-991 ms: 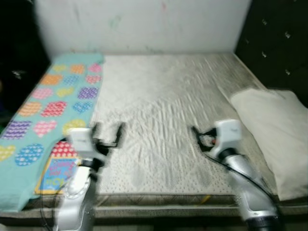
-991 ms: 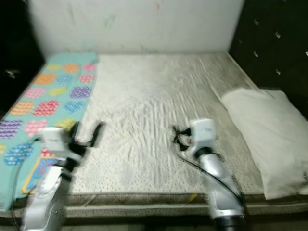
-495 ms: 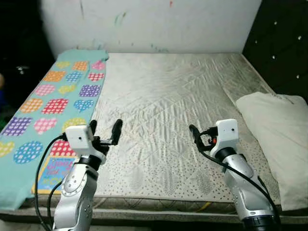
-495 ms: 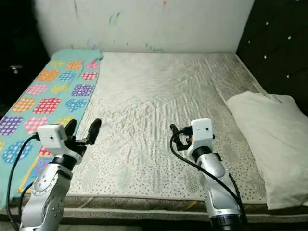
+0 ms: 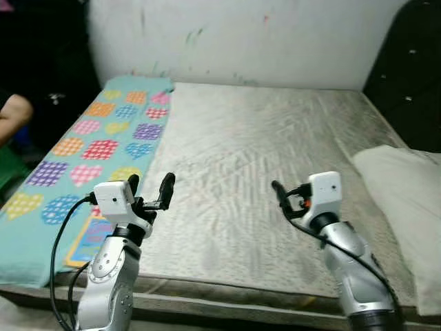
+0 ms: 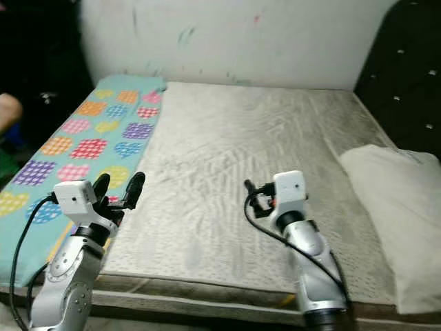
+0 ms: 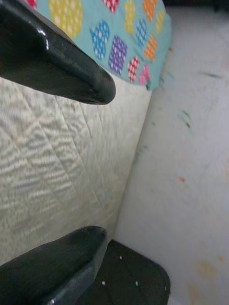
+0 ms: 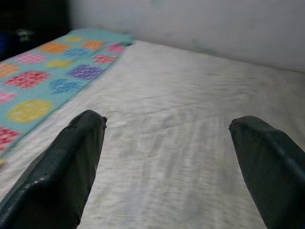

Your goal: Clean up the room

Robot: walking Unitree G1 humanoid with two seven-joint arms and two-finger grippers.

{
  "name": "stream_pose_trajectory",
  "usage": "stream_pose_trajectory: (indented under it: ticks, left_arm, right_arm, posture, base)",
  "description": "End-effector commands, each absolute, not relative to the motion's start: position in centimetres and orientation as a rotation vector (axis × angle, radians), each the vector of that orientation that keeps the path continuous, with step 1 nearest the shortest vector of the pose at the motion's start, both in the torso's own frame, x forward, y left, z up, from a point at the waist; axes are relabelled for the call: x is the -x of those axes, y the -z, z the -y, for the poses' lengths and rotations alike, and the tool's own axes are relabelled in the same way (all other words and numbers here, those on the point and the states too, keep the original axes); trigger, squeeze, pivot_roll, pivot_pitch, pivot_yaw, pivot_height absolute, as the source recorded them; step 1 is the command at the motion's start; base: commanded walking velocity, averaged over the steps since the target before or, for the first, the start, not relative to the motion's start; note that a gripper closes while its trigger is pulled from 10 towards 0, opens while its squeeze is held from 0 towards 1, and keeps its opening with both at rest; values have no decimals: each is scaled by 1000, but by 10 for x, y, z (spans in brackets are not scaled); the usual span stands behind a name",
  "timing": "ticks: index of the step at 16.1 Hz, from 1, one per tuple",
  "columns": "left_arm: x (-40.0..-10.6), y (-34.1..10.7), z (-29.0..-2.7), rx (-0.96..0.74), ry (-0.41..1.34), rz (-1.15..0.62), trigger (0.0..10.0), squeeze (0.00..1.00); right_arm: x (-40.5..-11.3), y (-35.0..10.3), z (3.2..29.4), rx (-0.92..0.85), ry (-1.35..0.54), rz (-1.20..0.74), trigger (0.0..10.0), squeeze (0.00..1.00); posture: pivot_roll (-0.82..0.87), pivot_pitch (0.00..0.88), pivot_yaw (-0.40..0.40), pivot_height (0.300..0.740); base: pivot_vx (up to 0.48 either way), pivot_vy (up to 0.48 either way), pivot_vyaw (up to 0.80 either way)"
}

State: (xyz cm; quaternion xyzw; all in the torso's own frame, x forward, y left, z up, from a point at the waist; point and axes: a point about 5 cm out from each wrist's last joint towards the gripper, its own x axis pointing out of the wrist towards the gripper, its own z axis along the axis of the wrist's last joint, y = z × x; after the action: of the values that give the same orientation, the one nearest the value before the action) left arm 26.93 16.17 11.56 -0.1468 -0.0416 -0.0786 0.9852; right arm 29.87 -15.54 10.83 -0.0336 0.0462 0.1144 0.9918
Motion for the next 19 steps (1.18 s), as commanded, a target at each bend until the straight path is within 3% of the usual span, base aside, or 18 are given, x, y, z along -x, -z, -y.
stream_pose_trajectory:
  ticks: [1, 19]
  left_arm:
    - [-270, -116, -163, 288, 161, 81, 10000, 0]
    - [-271, -115, -164, 284, 144, 69, 10000, 0]
  right_arm:
    - [-299, -111, 156, 80, -228, -76, 10000, 0]
    - [-297, -104, 150, 90, -291, -122, 10000, 0]
  posture:
    - [-66, 0, 4, 740]
    - [-68, 0, 5, 740]
  base:
    - [0, 480, 0]
    - [0, 480, 0]
